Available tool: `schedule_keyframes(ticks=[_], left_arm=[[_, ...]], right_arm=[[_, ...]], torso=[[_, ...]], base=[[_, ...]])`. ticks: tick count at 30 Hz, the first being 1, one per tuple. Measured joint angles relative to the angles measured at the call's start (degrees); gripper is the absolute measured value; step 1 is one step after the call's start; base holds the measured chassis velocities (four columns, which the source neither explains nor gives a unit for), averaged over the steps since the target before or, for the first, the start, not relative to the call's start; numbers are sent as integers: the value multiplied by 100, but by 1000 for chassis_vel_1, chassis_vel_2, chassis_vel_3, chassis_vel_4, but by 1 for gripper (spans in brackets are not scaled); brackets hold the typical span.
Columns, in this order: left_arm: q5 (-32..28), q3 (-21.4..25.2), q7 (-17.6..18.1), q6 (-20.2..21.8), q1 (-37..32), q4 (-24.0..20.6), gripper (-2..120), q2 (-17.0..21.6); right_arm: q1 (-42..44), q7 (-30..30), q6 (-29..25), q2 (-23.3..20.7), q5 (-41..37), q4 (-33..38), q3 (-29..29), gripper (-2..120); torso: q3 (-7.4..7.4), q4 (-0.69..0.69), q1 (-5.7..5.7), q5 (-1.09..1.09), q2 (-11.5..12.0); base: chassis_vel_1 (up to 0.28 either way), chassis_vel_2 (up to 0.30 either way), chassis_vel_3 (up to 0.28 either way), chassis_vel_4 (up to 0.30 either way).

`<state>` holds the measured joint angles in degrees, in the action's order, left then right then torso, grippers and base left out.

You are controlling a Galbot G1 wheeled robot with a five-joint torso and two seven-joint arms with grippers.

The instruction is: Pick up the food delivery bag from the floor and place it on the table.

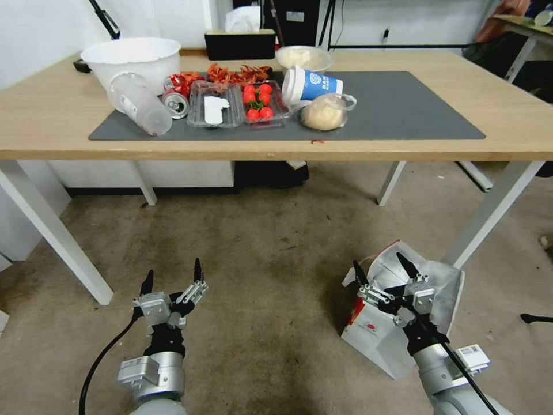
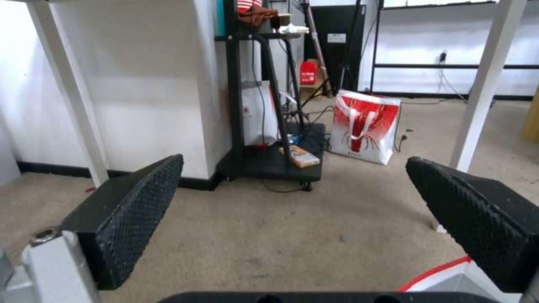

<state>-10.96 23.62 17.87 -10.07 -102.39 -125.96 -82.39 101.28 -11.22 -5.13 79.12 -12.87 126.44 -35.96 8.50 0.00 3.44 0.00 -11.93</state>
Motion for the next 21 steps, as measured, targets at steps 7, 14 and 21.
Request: schedule_keyframes(ticks=[7,14,21], left_arm=[[-13,-1,5,-2,1,2,100,8],[-20,2,8,-2,9,18,100,18],[-18,2,6,-2,12,28,100,10]], right_arm=[[0,0,-2,11,6,-3,4,100],[-4,-11,-9,14,7,-21,0,100],[-8,-20,-10,6,0,-23,-15,100]], torso=[[-69,0,-21,0,91],[-213,0,-53,0,266],[-331,0,-82,0,413]], base=[[0,0,0,0],[0,0,0,0],[0,0,0,0]])
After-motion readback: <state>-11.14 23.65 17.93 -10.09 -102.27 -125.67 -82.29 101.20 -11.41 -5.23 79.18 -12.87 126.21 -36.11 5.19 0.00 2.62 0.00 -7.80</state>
